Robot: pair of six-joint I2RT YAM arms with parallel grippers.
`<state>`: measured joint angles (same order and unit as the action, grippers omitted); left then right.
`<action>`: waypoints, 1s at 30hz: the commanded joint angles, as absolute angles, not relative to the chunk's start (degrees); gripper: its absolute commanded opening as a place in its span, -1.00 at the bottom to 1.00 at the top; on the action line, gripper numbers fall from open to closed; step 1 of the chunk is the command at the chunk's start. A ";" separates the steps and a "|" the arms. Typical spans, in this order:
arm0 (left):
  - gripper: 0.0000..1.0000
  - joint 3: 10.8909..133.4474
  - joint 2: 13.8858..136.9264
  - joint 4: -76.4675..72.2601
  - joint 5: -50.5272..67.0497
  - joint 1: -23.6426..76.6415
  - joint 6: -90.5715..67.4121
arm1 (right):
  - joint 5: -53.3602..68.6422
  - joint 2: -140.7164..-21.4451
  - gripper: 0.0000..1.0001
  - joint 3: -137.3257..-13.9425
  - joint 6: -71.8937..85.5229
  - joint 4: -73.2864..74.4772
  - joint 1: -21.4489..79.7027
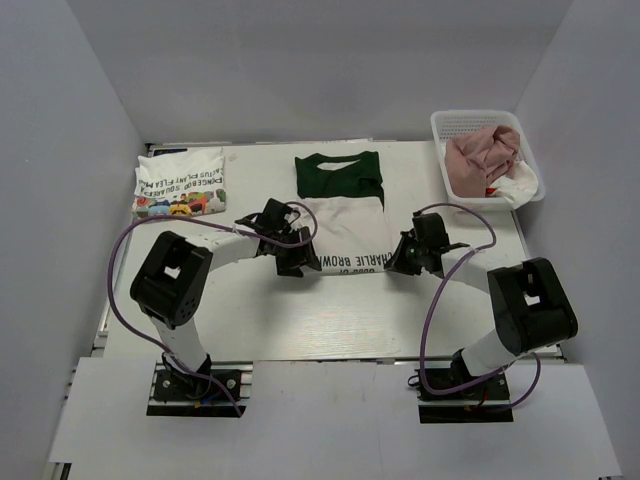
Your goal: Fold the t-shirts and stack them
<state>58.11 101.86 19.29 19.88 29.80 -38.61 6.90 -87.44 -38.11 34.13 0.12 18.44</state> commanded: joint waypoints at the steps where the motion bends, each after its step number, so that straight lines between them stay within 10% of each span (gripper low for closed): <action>1: 0.28 55.37 102.66 22.68 16.35 30.76 -38.32 | 7.73 -86.58 -1.00 -36.91 33.66 -2.28 18.19; 4: 0.01 55.90 103.89 21.54 16.96 30.76 -37.80 | 7.74 -85.26 -1.00 -36.12 33.31 -2.64 18.28; 7: -0.98 56.60 104.50 22.23 16.96 31.29 -37.79 | 7.73 -83.68 -1.00 -35.42 33.40 -3.43 18.28; 30: -1.00 55.36 64.16 32.43 17.23 34.63 -34.80 | 13.98 -47.02 -1.00 -45.70 22.76 30.68 18.72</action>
<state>52.82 65.95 30.33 18.85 34.65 -35.59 14.87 -48.12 -41.08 24.88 27.40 19.14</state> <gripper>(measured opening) 0.008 0.033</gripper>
